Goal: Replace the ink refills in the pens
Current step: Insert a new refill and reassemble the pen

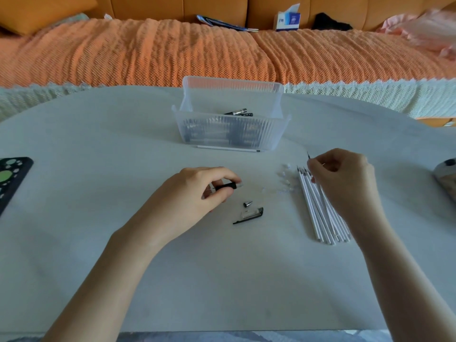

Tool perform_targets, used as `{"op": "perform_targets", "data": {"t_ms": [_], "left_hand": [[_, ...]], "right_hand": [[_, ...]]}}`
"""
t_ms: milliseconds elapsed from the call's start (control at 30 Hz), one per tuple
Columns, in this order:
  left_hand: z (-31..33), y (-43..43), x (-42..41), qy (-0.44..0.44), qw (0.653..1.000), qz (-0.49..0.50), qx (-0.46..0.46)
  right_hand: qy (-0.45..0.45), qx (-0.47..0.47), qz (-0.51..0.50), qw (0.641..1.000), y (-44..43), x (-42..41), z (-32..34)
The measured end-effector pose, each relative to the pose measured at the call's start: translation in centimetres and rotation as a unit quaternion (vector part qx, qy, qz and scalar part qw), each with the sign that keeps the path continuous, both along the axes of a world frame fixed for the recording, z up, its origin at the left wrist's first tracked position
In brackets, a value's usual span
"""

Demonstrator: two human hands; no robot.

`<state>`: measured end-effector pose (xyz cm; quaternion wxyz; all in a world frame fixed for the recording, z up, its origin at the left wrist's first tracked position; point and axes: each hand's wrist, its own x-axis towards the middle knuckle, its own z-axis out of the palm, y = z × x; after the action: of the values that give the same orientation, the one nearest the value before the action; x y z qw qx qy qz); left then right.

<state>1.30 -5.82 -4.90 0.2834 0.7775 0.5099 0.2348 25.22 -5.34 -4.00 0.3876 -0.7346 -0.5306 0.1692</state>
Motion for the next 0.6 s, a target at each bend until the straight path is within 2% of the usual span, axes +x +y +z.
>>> {"op": "perform_targets", "data": {"t_ms": [267,367,467,600], "left_hand": [[0.0,0.1,-0.2,0.004,1.0,0.005,-0.006],[0.1,0.0,-0.3,0.006,1.0,0.009,-0.007],[0.3,0.1,-0.4,0.007,1.0,0.014,-0.006],[0.5,0.3,-0.5,0.002,1.0,0.021,-0.002]], "right_hand": [[-0.101,-0.061,0.003,0.993,0.4,0.1,-1.2],[-0.142,-0.021,0.015,0.99,0.5,0.0,-1.1],[-0.165,0.058,0.092,0.98,1.1,-1.1,-1.1],[-0.275,0.048,0.179,0.943,2.3,-3.3,-2.5]]}}
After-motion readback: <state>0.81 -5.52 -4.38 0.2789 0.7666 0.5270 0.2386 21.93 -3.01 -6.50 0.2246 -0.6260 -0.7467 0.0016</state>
